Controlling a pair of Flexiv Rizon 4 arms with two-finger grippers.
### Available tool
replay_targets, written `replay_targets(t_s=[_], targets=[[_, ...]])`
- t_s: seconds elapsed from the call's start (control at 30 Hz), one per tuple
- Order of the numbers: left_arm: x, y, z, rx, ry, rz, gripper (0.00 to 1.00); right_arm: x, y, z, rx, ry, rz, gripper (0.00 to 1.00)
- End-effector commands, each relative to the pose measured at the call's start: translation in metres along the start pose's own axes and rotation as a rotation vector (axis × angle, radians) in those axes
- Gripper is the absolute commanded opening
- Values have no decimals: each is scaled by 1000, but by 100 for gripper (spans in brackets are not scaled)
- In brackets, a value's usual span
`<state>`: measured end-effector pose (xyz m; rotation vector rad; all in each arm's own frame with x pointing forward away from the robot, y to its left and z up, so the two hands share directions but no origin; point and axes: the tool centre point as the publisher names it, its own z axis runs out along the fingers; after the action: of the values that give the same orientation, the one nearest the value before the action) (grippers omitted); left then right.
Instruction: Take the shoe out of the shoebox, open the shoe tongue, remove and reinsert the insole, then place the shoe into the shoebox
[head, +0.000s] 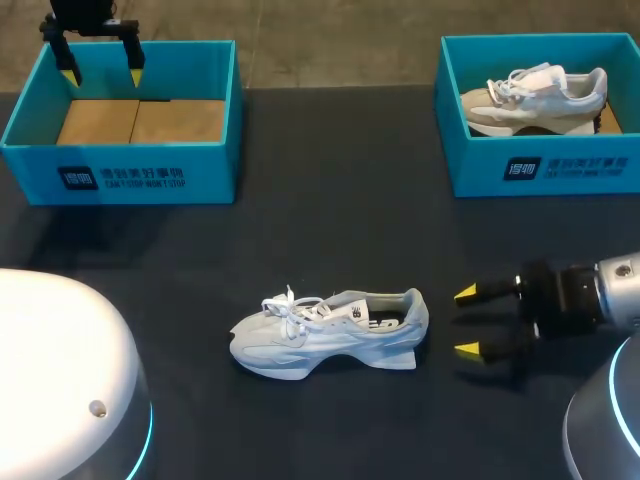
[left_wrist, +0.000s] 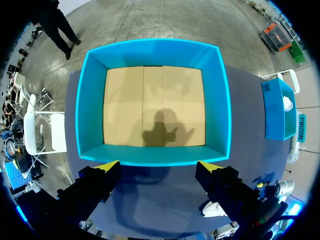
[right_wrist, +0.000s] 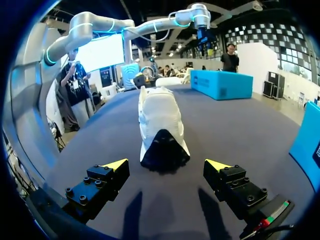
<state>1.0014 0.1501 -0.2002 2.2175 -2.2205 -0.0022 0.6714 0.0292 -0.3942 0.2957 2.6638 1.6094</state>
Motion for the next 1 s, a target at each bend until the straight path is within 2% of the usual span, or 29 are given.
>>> replay_targets(t_s=[0.03, 0.37, 1.0], targets=[[0, 1, 0, 2, 0, 0, 100, -5, 0, 12, -6, 7, -1, 100], [0, 1, 0, 2, 0, 0, 100, -3, 5, 26, -58, 17, -28, 100], [0, 1, 0, 2, 0, 0, 100, 2, 17, 57, -91, 37, -36, 100]])
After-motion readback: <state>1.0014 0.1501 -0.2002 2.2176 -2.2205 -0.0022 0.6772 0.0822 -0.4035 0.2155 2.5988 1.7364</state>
